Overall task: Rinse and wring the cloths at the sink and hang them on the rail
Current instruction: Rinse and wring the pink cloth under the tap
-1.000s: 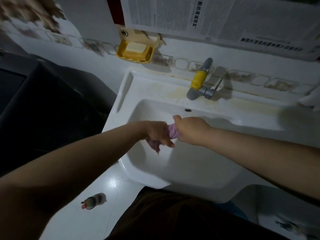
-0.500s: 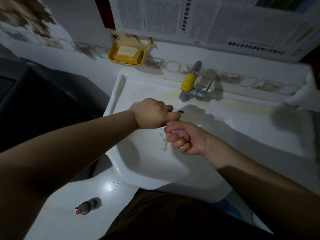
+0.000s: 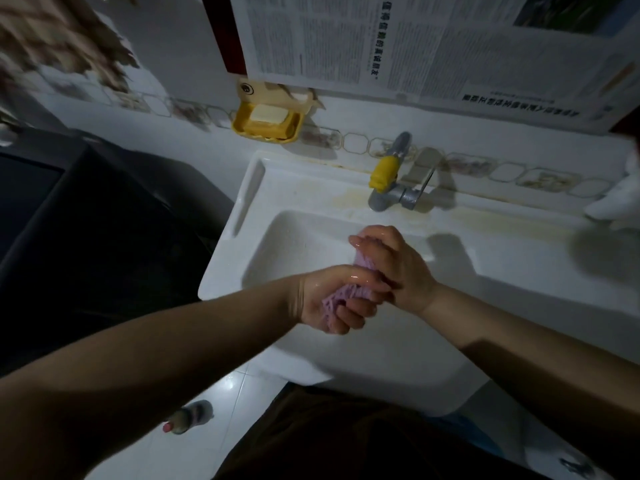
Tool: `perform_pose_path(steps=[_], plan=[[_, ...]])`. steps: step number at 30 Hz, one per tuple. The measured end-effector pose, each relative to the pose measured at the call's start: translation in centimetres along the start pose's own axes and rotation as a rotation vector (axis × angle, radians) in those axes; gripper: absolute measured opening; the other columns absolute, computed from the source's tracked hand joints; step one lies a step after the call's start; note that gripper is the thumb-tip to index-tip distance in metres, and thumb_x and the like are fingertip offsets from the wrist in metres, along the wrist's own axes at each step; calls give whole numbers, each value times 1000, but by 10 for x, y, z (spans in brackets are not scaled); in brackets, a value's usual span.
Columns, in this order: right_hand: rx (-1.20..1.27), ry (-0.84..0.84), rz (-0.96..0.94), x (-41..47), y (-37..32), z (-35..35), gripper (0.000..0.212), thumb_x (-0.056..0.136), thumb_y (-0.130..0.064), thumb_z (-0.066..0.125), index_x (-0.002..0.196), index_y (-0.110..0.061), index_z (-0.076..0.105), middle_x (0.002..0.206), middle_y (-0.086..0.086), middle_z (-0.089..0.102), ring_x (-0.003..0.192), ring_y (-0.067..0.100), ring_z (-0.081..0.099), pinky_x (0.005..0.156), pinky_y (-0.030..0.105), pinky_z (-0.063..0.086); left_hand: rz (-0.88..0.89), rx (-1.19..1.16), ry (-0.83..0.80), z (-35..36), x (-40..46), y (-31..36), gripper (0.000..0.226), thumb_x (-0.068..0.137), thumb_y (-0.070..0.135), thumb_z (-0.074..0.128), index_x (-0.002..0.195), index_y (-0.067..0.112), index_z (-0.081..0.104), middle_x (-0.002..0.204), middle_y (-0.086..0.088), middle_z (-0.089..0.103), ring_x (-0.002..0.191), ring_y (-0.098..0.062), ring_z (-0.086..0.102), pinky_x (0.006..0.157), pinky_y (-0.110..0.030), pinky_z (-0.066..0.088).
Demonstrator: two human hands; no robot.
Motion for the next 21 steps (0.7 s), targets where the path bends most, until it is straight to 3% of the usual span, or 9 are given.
perform_pose_path(steps=[3,6,8,10,12,13,15,17,21], plan=[[-154,-55,-210,15,9,-12,35,86,-20,53,120,-12,49,101,11,60,85,27,61,55,33,55,24,-38,-39,3,-1,-12,30,78,42,74,82,19,56,59,9,49,45,0,45,37,-9,34],[-247,-368,-243,26,5,-18,47,71,-9,61,118,-7,56,100,15,68,80,32,68,49,31,51,42,68,123,0,-13,-11,56,71,36,82,109,18,44,64,8,45,50,0,39,38,-8,28],[-353,-683,-123,36,-4,-21,51,79,-13,63,128,-7,49,113,12,64,89,33,65,58,32,44,-1,271,363,1,-13,-6,51,81,22,74,118,20,39,58,7,43,47,-2,34,38,-11,23],[-526,-927,-82,42,-6,-20,37,89,-18,52,124,-8,43,110,11,61,92,33,61,59,32,35,-61,485,650,4,-7,1,29,87,11,65,106,14,44,56,3,42,45,-6,34,39,-16,24],[-574,-997,-42,50,-7,-20,25,90,-17,49,114,-10,48,99,9,62,85,32,60,57,31,32,-73,736,944,0,0,8,21,86,12,65,99,7,49,68,-6,51,51,-13,44,45,-22,36],[-552,-1002,13,53,-4,-17,19,89,-17,50,107,-16,53,92,7,62,79,31,59,56,30,34,-45,857,1075,-3,2,11,33,86,17,65,111,4,48,80,-11,58,61,-18,52,53,-28,43],[-437,-1045,173,55,5,-10,8,86,-23,51,86,-27,58,78,2,57,70,26,55,55,30,40,21,1133,1261,-9,0,19,50,92,32,57,129,6,35,103,-17,63,84,-30,60,69,-35,46],[-202,-1036,408,51,16,-2,16,81,-25,54,68,-19,52,68,3,54,67,26,54,57,35,44,75,1498,1342,-10,-5,29,46,98,43,41,128,9,32,102,-18,64,88,-35,61,68,-36,41],[593,-738,1063,29,4,4,21,77,-13,59,67,-17,41,51,1,32,43,16,27,45,24,20,139,2205,1208,-11,-21,51,43,100,45,31,128,13,37,92,-14,67,77,-36,62,59,-34,32]])
Point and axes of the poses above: each hand's wrist, its own x-axis towards the middle knuckle, its own z-axis out of the palm, y = z × x, the point moved 2 cm from there along x, towards the middle knuckle
